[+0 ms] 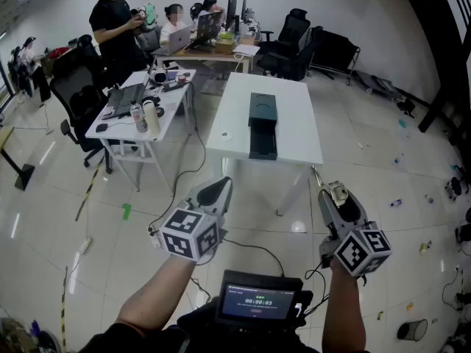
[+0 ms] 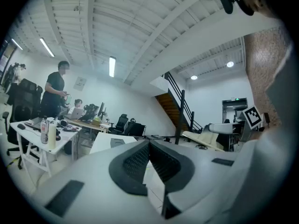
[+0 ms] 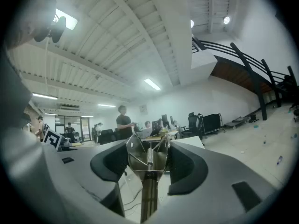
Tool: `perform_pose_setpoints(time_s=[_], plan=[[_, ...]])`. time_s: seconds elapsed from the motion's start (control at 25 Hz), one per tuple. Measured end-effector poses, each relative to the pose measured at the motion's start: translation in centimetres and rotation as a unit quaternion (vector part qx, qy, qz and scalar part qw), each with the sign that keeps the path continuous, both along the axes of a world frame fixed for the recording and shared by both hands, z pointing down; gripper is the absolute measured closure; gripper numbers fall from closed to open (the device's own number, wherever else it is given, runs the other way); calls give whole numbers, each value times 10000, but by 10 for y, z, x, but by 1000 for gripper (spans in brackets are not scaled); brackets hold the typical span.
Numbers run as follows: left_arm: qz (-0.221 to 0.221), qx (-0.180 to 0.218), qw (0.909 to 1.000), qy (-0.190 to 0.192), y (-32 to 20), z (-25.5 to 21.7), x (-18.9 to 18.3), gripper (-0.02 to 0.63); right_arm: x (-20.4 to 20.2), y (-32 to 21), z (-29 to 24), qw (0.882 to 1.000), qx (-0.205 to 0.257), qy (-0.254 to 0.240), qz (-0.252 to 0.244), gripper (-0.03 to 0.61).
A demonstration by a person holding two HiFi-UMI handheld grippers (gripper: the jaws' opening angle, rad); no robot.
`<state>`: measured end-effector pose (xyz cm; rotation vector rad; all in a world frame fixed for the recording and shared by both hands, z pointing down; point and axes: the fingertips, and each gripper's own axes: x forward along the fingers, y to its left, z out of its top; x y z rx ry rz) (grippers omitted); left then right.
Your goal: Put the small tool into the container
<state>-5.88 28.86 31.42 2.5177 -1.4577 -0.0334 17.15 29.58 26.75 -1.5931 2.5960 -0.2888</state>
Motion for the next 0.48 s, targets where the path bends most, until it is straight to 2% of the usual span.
perform_pose_setpoints(time_s=[0.24,0.48], plan=[[168,124,9998,-69,-23,0,-33,594,-43,-30,8,10000,-71,-44,26,327],[226,-29,9995,-225,-73,17,-41,594,-63,-85,25,9996,-251,-111,7,327]])
